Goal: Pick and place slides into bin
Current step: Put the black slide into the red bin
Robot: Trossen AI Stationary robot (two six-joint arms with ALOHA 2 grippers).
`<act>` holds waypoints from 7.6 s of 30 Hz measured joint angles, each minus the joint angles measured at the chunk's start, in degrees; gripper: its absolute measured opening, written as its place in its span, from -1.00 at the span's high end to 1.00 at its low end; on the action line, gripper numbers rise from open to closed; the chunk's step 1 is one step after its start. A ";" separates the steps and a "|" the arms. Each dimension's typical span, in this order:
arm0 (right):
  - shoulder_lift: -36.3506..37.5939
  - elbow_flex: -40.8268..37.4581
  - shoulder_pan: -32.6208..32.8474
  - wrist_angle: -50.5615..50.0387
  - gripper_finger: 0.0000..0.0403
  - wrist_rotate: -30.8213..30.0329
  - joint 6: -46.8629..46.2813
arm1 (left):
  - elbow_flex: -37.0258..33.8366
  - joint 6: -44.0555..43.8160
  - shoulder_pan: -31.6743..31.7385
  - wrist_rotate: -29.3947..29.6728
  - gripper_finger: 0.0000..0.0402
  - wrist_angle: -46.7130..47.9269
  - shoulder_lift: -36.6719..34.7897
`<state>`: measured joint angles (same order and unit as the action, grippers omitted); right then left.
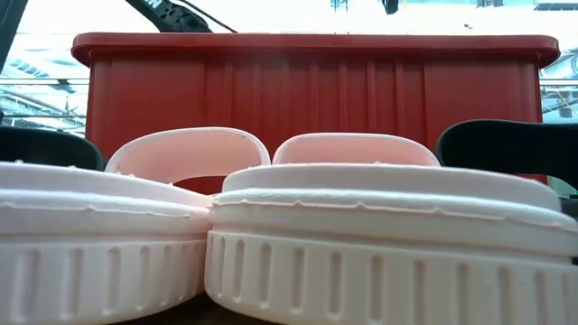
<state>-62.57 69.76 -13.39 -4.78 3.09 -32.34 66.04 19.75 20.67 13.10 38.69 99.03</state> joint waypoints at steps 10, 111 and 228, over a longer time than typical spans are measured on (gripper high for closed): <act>0.00 0.00 0.00 0.01 0.36 -0.63 2.44 | 4.03 -5.81 -2.85 1.26 -0.04 -1.30 -7.42; -6.34 -4.00 26.32 21.38 0.36 -4.28 -3.58 | 53.51 -69.81 -69.93 20.39 -0.04 40.68 9.21; -6.36 -22.73 31.50 49.11 0.36 -17.04 -11.04 | 23.67 -67.71 -61.87 17.71 1.00 40.00 4.56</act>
<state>-68.93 47.03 18.11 44.34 -13.94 -43.38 89.71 -47.96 -41.20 30.81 78.68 103.58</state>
